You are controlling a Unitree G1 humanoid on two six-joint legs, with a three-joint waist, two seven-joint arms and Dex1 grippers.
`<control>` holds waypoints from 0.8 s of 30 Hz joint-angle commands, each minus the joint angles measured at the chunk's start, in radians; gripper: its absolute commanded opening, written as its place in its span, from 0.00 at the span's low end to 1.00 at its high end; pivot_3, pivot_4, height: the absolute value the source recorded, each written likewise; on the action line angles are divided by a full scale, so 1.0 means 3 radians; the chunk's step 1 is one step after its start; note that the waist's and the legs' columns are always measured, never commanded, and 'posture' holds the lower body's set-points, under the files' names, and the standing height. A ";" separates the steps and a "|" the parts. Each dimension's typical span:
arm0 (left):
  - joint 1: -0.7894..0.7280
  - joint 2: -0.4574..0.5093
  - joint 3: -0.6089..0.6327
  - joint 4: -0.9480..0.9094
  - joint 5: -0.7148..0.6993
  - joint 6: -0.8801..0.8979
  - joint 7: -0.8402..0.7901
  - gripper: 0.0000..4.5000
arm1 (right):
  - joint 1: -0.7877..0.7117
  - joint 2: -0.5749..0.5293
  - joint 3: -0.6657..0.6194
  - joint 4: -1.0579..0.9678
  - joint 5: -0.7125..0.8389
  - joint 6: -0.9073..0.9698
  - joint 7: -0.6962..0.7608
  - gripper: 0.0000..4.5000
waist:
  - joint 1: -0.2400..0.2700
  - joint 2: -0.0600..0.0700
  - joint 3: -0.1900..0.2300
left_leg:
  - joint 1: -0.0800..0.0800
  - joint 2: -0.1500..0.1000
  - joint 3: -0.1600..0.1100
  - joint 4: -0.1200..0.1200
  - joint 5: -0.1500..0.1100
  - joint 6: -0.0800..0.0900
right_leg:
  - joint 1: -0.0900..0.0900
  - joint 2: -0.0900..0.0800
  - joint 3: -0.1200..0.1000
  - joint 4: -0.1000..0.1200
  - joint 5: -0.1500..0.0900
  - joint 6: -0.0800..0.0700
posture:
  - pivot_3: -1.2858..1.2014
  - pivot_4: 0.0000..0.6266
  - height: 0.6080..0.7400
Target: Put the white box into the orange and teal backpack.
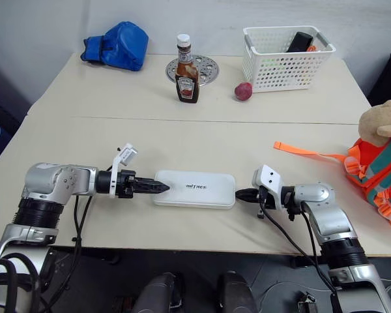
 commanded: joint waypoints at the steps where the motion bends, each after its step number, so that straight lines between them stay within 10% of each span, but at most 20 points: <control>1: -0.0036 -0.0150 -0.0192 0.0087 0.0070 -0.0027 0.0006 0.99 | -0.0031 -0.0002 -0.0007 -0.0047 0.0035 -0.0045 0.0004 0.00 | 0.0009 0.0000 0.0000 | 0.0000 0.0000 0.0000 0.0000 0.0000 0.0000 | 0.0000 0.0000 0.0000 0.0000 0.0000 0.0000 | 0.52 0.24 1.00; 15: -0.0640 -0.0453 -0.0332 0.0790 0.0288 -0.0173 -0.0242 0.99 | 0.0084 0.0021 0.0028 -0.0113 0.0022 -0.0106 -0.0018 0.00 | 0.0063 0.0000 0.0000 | -0.0005 -0.0001 -0.0003 0.0012 0.0000 0.0004 | 0.0002 0.0001 -0.0003 0.0001 0.0000 0.0001 | 0.52 0.24 1.00; 24: -0.0592 -0.0355 -0.0313 0.0641 0.0234 -0.0084 -0.0458 0.47 | 0.0102 0.0041 0.0035 -0.0112 0.0008 -0.0113 -0.0069 0.00 | 0.0059 -0.0001 0.0000 | -0.0007 0.0001 -0.0004 0.0016 0.0000 0.0003 | 0.0001 0.0001 -0.0003 0.0002 0.0000 0.0000 | 0.52 0.24 1.00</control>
